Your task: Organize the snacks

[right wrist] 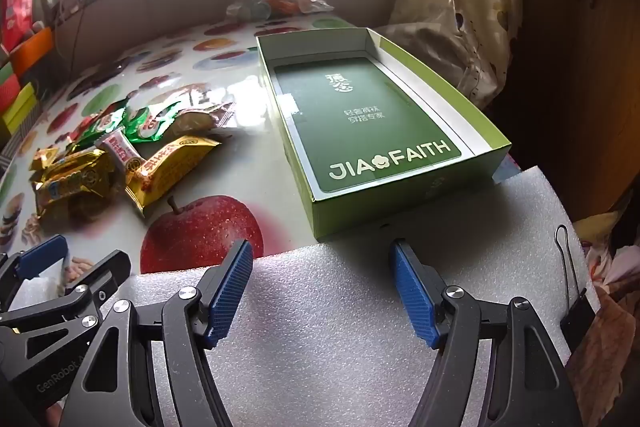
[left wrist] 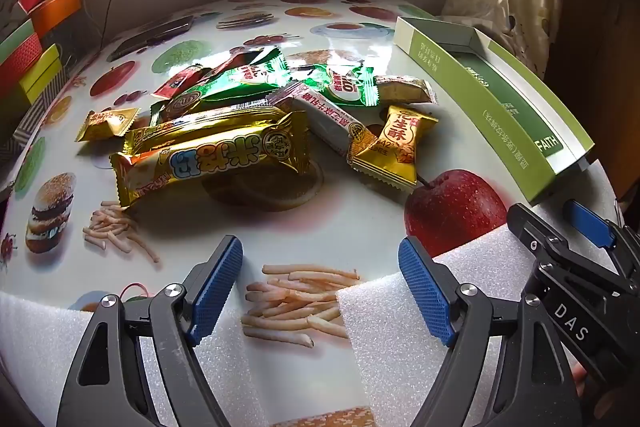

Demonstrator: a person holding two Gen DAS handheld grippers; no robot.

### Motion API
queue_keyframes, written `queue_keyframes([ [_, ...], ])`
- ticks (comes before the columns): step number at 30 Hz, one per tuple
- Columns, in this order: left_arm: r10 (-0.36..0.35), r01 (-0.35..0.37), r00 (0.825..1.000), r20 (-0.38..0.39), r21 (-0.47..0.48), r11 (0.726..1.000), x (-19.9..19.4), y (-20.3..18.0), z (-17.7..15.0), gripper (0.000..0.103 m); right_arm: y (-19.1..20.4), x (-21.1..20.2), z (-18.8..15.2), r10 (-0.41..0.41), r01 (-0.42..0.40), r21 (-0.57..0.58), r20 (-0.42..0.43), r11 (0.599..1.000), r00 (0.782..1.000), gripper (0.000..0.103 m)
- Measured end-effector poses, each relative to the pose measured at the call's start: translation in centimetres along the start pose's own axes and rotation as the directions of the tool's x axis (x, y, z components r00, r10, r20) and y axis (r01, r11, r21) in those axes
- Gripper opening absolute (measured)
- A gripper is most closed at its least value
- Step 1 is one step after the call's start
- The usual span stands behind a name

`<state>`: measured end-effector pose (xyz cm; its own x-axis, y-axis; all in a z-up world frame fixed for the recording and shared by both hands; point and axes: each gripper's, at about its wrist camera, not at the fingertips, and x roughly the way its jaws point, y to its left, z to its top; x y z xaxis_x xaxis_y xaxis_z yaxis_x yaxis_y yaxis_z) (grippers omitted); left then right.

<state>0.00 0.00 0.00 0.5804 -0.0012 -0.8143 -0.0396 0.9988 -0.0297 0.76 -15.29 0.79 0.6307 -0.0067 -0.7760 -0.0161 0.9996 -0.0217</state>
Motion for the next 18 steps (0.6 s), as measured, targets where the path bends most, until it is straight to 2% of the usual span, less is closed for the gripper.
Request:
queue_keyframes([
  [18,0.005,-0.005,1.0,-0.002,0.003,1.0,0.0,0.03,0.03,0.081,0.03,-0.16,-0.06,0.0,0.0,0.001,0.008,1.0,1.0,0.071],
])
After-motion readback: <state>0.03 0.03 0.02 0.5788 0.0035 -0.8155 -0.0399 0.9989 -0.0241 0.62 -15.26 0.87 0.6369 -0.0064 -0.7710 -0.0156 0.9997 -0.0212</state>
